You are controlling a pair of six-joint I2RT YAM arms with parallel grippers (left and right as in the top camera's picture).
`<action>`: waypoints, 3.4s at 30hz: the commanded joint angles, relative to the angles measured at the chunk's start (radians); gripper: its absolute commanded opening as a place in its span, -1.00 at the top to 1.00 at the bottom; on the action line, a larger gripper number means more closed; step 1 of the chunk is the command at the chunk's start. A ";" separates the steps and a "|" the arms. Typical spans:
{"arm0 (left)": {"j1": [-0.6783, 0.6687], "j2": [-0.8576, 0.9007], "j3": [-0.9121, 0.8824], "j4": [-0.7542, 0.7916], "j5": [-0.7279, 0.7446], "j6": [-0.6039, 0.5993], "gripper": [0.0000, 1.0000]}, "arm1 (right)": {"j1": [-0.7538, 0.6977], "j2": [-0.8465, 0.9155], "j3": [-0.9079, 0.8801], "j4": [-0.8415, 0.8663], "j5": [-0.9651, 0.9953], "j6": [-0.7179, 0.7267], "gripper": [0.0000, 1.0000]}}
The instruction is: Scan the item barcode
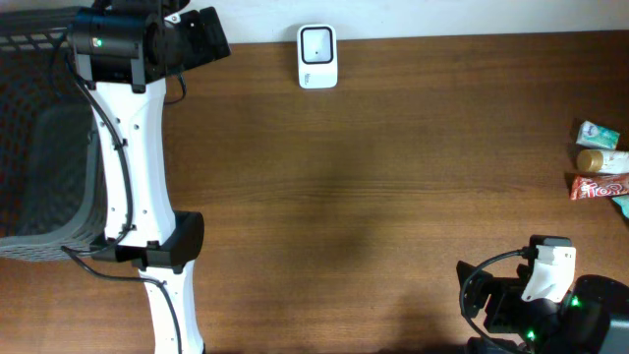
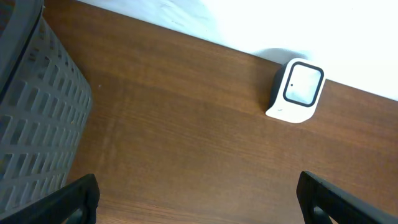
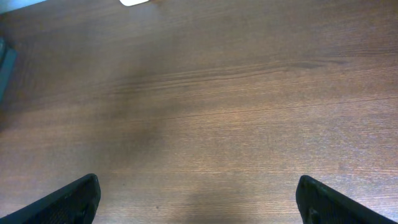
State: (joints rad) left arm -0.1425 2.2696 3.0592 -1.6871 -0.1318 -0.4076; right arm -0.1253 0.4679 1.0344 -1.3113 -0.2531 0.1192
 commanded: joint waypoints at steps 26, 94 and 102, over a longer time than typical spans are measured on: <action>0.002 0.004 0.002 -0.001 -0.007 0.013 -0.98 | 0.081 -0.366 -0.503 0.621 -0.006 -0.024 -0.97; 0.002 0.004 0.002 -0.001 -0.007 0.013 -0.98 | 0.106 -0.464 -1.029 1.239 0.157 -0.142 -0.97; 0.002 0.004 0.002 -0.001 -0.053 0.016 -0.98 | 0.106 -0.464 -1.029 1.239 0.157 -0.142 -0.97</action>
State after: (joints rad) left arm -0.1425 2.2696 3.0592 -1.6871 -0.1577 -0.4076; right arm -0.0288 0.0109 0.0135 -0.0689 -0.1047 -0.0227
